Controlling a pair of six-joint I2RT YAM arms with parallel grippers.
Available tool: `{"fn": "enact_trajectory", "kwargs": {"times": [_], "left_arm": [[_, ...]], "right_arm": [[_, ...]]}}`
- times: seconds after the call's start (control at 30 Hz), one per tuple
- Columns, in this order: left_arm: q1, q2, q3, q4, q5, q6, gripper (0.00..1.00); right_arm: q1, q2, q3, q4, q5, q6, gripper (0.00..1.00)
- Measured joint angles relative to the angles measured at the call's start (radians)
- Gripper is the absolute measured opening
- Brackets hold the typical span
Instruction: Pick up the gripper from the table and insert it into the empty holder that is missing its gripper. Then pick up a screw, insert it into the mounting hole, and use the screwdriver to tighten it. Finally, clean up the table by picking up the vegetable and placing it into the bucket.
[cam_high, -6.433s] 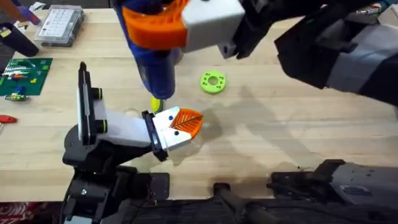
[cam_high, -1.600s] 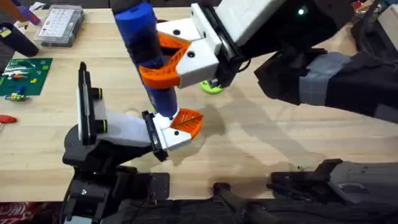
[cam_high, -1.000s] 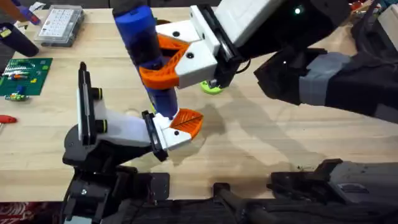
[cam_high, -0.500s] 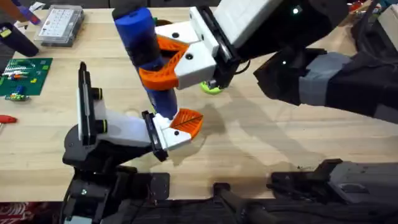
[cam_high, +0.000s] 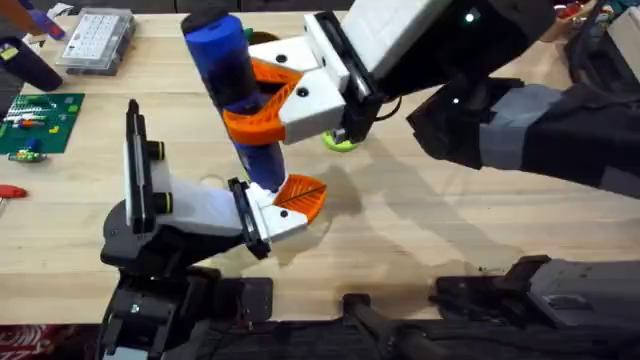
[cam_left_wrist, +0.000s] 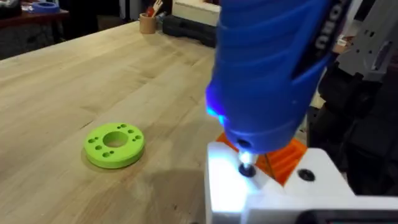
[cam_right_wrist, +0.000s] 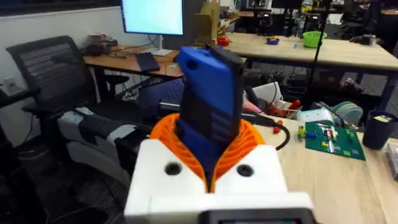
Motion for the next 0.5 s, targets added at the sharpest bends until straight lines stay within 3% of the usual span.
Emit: {"fn": "enact_trajectory", "kwargs": {"times": [0.5], "left_arm": [[0.000, 0.000, 0.000, 0.001, -0.001, 0.000, 0.004]], "right_arm": [[0.000, 0.004, -0.003, 0.042, -0.002, 0.007, 0.024]]}}
